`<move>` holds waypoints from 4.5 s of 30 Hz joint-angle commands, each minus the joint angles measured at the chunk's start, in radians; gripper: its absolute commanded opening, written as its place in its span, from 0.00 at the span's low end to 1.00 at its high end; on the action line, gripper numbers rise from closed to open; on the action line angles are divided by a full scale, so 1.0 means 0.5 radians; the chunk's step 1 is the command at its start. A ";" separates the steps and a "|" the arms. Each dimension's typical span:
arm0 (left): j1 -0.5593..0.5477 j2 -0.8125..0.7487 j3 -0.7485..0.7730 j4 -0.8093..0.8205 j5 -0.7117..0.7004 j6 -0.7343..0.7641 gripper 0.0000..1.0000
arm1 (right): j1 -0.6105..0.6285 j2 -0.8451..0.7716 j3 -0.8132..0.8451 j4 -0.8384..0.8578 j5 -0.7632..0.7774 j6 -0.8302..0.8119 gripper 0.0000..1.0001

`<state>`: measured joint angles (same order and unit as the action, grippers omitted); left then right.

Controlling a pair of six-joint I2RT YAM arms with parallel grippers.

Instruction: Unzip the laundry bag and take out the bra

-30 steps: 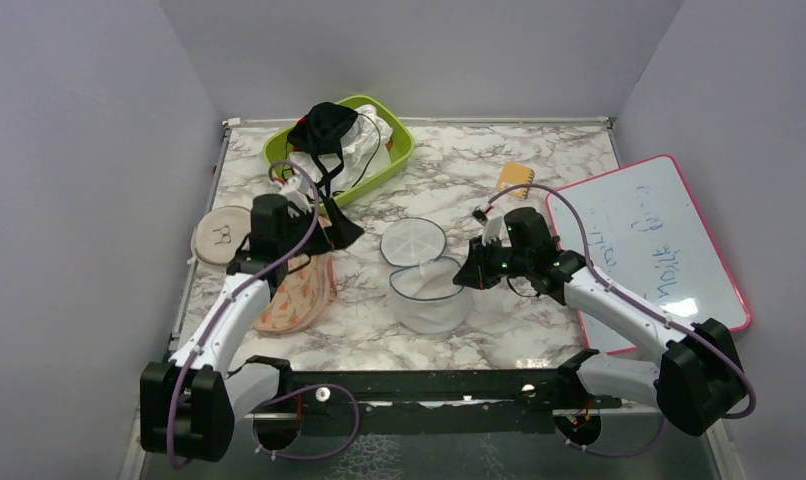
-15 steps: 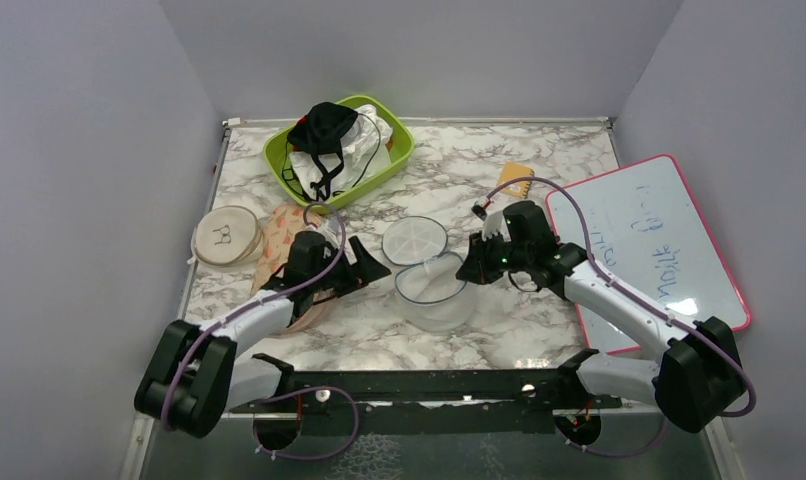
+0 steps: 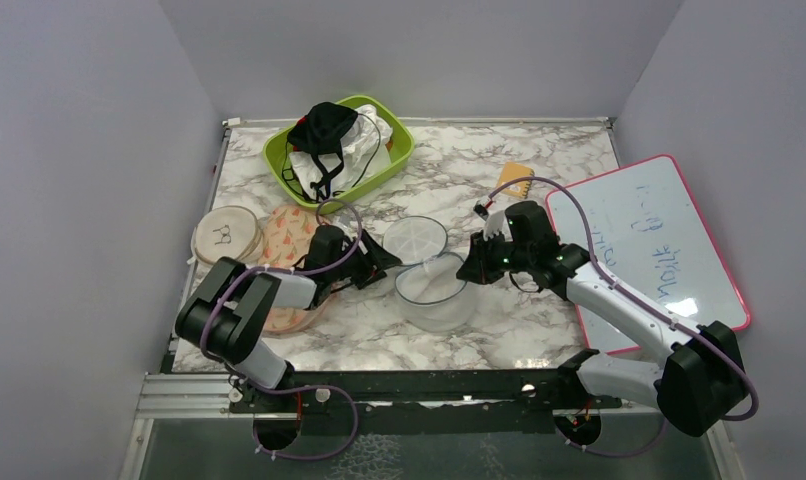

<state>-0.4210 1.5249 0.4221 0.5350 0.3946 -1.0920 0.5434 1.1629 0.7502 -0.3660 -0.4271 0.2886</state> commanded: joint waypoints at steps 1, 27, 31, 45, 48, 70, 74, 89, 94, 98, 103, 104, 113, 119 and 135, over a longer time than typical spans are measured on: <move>-0.014 0.214 0.093 0.325 -0.025 -0.132 0.54 | 0.007 -0.037 -0.018 0.042 -0.004 0.018 0.11; 0.123 -0.107 0.308 0.920 0.122 0.693 0.02 | 0.008 0.027 0.072 -0.040 0.308 0.024 0.14; 0.077 -0.314 0.167 0.927 0.162 1.052 0.01 | 0.005 0.087 0.111 -0.085 0.485 0.082 0.14; -0.187 -0.724 0.031 0.992 0.305 2.098 0.00 | -0.138 0.452 0.545 -0.327 0.359 -0.222 0.16; -0.192 -0.718 0.035 0.985 0.463 2.227 0.00 | -0.207 0.521 0.622 -0.381 0.255 -0.282 0.18; -0.491 -0.868 0.002 0.053 0.338 3.427 0.00 | -0.262 0.021 0.713 -0.571 0.500 -0.279 0.53; -0.499 -0.869 0.056 -0.135 0.353 3.533 0.00 | -0.262 -0.043 0.671 -0.533 0.372 -0.265 0.56; -0.499 -1.056 0.128 -0.355 0.287 3.675 0.00 | -0.269 0.041 0.519 -0.160 -0.186 0.613 0.86; -0.499 -1.049 0.128 -0.355 0.282 3.676 0.00 | -0.271 -0.061 0.292 0.131 -0.010 1.178 0.85; -0.499 -1.045 0.130 -0.352 0.267 3.691 0.00 | -0.272 -0.113 0.179 0.089 0.209 1.485 0.82; -0.499 -1.009 0.154 -0.350 0.283 3.691 0.00 | -0.271 -0.089 0.008 0.395 0.025 1.744 0.76; -0.499 -1.004 0.158 -0.348 0.295 3.682 0.00 | -0.268 -0.056 -0.020 0.457 -0.046 1.814 0.73; -0.500 -1.025 0.152 -0.346 0.303 3.645 0.00 | -0.237 -0.130 -0.219 0.804 -0.131 2.179 0.28; -0.499 -1.049 0.153 -0.346 0.286 3.617 0.00 | -0.234 -0.054 -0.244 0.982 -0.242 2.226 0.10; -0.397 -1.069 0.355 -0.456 0.478 3.239 0.98 | -0.234 0.003 -0.222 0.999 -0.209 1.429 0.01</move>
<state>-0.6544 1.0039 0.5526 0.3054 0.5388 0.6430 0.4236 1.1461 0.6373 0.1261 -0.5167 1.1934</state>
